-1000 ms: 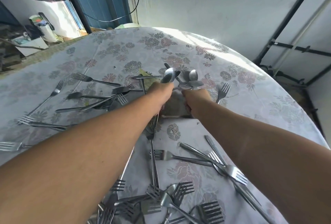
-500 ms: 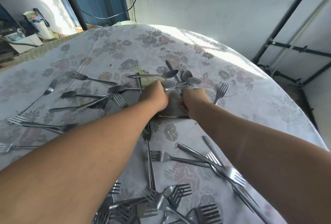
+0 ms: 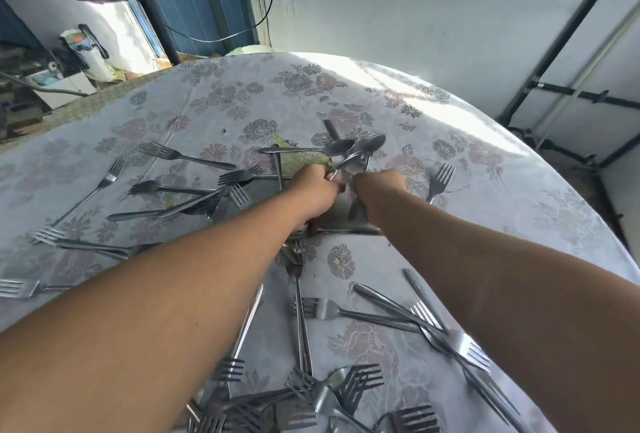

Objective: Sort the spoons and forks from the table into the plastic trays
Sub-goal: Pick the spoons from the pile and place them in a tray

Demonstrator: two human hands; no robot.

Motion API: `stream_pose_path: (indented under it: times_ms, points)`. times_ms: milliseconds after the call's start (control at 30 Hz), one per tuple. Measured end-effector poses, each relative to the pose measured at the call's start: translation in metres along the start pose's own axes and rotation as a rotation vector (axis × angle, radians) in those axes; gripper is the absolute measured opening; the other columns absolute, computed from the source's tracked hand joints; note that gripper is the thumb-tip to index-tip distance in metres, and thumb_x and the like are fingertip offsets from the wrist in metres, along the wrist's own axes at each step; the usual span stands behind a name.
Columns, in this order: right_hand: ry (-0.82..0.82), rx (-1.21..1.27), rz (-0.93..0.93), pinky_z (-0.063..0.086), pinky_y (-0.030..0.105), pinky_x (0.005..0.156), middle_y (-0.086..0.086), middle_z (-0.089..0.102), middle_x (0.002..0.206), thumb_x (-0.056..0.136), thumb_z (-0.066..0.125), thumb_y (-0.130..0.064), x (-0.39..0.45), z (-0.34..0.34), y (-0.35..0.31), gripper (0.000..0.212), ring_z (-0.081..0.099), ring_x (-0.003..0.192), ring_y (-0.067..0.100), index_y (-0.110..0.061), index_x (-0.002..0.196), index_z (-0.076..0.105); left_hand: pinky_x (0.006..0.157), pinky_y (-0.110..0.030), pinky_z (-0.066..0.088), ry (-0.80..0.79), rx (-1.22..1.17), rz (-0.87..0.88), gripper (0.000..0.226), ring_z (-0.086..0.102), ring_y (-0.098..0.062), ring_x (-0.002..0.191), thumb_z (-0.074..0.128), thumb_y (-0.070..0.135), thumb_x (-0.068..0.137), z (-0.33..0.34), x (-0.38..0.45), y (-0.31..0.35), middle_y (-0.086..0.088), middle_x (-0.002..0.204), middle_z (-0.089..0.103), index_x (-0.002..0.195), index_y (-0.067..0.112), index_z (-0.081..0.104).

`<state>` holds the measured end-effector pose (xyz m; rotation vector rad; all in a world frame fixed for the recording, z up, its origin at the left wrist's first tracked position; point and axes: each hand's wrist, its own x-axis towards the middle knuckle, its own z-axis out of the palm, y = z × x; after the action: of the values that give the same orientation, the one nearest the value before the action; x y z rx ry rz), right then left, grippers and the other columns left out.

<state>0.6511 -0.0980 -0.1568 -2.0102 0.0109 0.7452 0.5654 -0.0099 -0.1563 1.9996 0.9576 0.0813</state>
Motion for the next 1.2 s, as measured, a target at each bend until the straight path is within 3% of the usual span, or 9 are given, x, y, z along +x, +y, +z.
stream_pose_path:
  times_ms: [133,200,300,400,533,700,967,1067,1200]
  points:
    - [-0.049,-0.187,-0.139,0.050,0.032,0.076,0.016,0.068,0.114,0.101,0.050,0.000,-0.023,-0.009,-0.012,0.022,0.067,0.107,0.033,0.001,0.117,0.064,0.070,-0.034,0.040,0.144,0.118,0.050,0.030,0.064,-0.032,0.097,0.041,0.036,0.108,-0.015,0.011,-0.001,-0.009,0.106,0.066,0.125,0.017,0.058]
    - [-0.047,-0.204,-0.141,0.049,0.032,0.076,0.022,0.066,0.127,0.101,0.053,-0.003,-0.019,-0.007,-0.009,0.030,0.064,0.118,0.037,0.004,0.128,0.061,0.064,-0.034,0.038,0.185,0.210,0.096,0.027,0.062,-0.028,0.084,0.040,0.034,0.109,-0.025,0.018,-0.003,-0.008,0.100,0.066,0.121,0.017,0.058]
    - [-0.051,-0.262,-0.169,0.048,0.032,0.079,0.025,0.066,0.123,0.099,0.055,0.003,-0.016,-0.005,-0.010,0.031,0.065,0.114,0.038,0.007,0.129,0.060,0.056,-0.033,0.034,0.274,0.365,0.131,0.021,0.051,-0.020,0.068,0.043,0.031,0.108,-0.036,0.030,-0.006,-0.006,0.091,0.064,0.110,0.017,0.059]
    - [-0.055,-0.077,-0.114,0.048,0.025,0.065,0.022,0.067,0.121,0.105,0.049,-0.018,-0.008,-0.002,0.001,0.037,0.059,0.093,0.029,0.006,0.133,0.059,0.058,-0.033,0.036,0.289,0.493,0.147,0.011,0.053,-0.021,0.068,0.052,0.027,0.104,-0.043,0.043,-0.010,-0.002,0.084,0.061,0.105,0.019,0.060]
    - [-0.028,0.008,-0.054,0.054,0.040,0.075,0.003,0.056,0.077,0.104,0.042,-0.026,-0.004,0.004,0.009,0.037,0.057,0.077,0.025,-0.003,0.122,0.066,0.058,-0.032,0.038,0.223,0.656,0.111,0.012,0.056,-0.022,0.071,0.053,0.013,0.098,-0.048,0.056,-0.016,-0.003,0.082,0.060,0.103,0.018,0.064]
    - [-0.001,-0.011,-0.066,0.047,0.030,0.056,0.008,0.067,0.081,0.103,0.041,-0.026,-0.005,0.003,0.011,0.030,0.063,0.065,0.024,-0.010,0.106,0.066,0.056,-0.033,0.037,0.230,0.641,0.124,0.012,0.055,-0.023,0.070,0.054,0.009,0.097,-0.043,0.059,-0.021,-0.005,0.082,0.060,0.100,0.019,0.059]
    - [-0.012,-0.006,-0.083,0.047,0.030,0.062,0.012,0.071,0.097,0.105,0.036,-0.025,-0.005,0.004,0.015,0.036,0.066,0.076,0.025,-0.016,0.119,0.067,0.065,-0.034,0.039,0.196,0.599,0.199,0.011,0.054,-0.022,0.072,0.057,0.022,0.102,-0.044,0.053,-0.009,-0.007,0.107,0.050,0.095,0.014,0.061]
    - [0.007,-0.103,-0.144,0.051,0.035,0.078,0.013,0.069,0.108,0.108,0.034,-0.028,-0.009,0.001,0.011,0.038,0.066,0.094,0.030,-0.009,0.125,0.062,0.061,-0.036,0.037,0.247,0.601,0.298,0.015,0.056,-0.026,0.076,0.049,0.022,0.106,-0.047,0.045,-0.007,-0.009,0.100,0.063,0.100,0.011,0.057]
    - [0.049,-0.159,-0.251,0.056,0.046,0.078,0.009,0.064,0.096,0.108,0.031,-0.037,-0.026,-0.001,0.009,0.038,0.066,0.089,0.032,-0.012,0.115,0.059,0.056,-0.039,0.045,0.306,0.487,0.332,0.015,0.060,-0.025,0.070,0.041,0.024,0.109,-0.051,0.026,-0.001,-0.009,0.088,0.067,0.113,0.010,0.046]
